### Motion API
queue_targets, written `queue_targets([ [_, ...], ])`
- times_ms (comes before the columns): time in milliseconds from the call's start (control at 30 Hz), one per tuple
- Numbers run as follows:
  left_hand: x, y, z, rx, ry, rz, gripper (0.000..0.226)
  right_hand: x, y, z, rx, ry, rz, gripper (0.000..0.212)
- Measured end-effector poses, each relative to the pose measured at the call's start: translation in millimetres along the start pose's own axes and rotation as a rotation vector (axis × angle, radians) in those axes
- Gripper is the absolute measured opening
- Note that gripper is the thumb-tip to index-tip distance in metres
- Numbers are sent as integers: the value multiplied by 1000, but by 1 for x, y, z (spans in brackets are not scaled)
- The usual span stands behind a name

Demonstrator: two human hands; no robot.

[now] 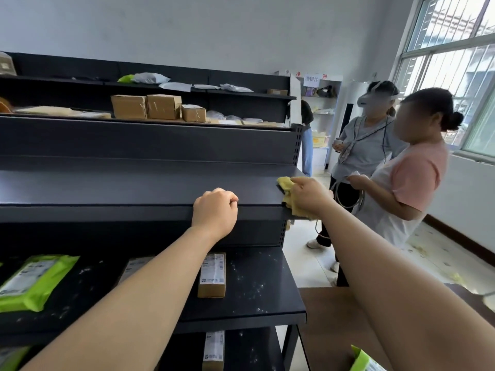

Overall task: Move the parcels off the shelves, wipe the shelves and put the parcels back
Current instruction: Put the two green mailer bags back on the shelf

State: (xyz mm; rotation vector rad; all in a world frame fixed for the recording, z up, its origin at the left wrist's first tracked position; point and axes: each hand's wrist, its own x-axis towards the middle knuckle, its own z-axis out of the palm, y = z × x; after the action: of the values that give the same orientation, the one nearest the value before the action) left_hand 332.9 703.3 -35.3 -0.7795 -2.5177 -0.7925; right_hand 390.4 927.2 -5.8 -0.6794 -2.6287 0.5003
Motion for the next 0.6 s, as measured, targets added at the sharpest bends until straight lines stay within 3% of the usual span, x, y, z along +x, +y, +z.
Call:
queue_targets([
  [200, -13, 41, 6, -137, 1, 25, 28, -43, 37, -20, 240, 105, -36, 34],
  [300, -23, 70, 9, -187, -21, 59, 28, -68, 61, -29, 251, 109, -33, 25],
  [400, -36, 101, 15, -225, -42, 106, 25, -95, 87, -36, 241, 100, 12, 32],
  [600, -79, 159, 55, -287, -232, 206, 22, -161, 153, -43, 238, 25, 170, 31],
])
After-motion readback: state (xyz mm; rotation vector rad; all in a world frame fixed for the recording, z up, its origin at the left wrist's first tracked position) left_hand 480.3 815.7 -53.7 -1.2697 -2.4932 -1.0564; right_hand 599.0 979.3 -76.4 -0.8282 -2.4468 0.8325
